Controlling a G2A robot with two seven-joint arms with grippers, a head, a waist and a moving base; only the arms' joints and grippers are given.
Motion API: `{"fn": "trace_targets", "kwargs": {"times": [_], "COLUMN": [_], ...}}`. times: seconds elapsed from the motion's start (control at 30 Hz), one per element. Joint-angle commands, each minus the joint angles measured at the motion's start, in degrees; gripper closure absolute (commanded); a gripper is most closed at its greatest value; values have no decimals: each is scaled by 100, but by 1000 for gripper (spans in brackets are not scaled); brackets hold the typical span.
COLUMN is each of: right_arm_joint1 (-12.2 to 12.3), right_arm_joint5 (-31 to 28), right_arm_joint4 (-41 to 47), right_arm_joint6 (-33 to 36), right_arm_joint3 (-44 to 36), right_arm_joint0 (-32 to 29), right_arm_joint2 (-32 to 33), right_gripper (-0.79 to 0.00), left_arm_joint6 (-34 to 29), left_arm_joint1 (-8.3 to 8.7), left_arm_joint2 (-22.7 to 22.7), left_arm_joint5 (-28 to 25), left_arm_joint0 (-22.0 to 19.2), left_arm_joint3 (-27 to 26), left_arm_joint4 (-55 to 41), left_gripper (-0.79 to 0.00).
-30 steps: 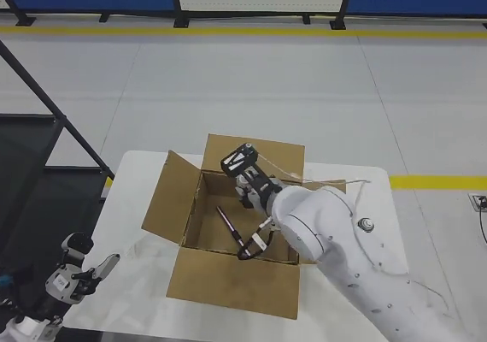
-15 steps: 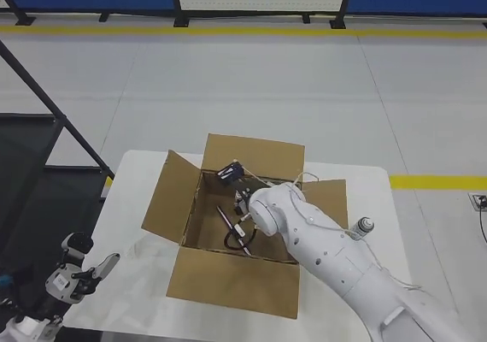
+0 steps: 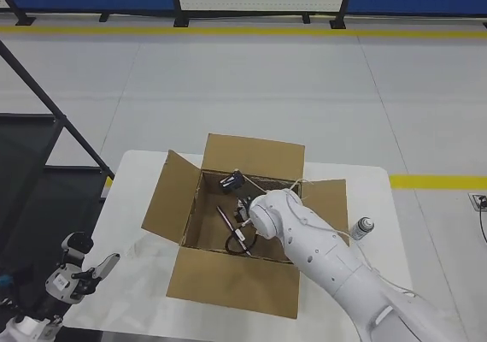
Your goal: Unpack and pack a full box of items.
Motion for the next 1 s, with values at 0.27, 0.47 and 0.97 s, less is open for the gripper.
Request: {"fn": "trace_targets", "kwargs": {"times": [0.27,0.47,0.97], "right_arm_joint1": [187,685,1570], "right_arm_joint5": [309,480,5], "right_arm_joint4": [-486,-1515,-3462], "right_arm_joint6": [199,961,1623], "right_arm_joint3": [-857,-3202,-8401], "right_arm_joint0": [-279,-1118,-4651], "right_arm_joint2": [342,1073,5055], "right_gripper": [-773,-785,-785], "left_arm_joint6": [0,0,0], "left_arm_joint1": [0,0,0], "left_arm_joint2": [0,0,0], "left_arm_joint5": [0,0,0], "left_arm_joint0": [0,0,0], "left_arm_joint3": [0,0,0], "left_arm_joint4": [0,0,0], "left_gripper": [-785,-785,-785]}}
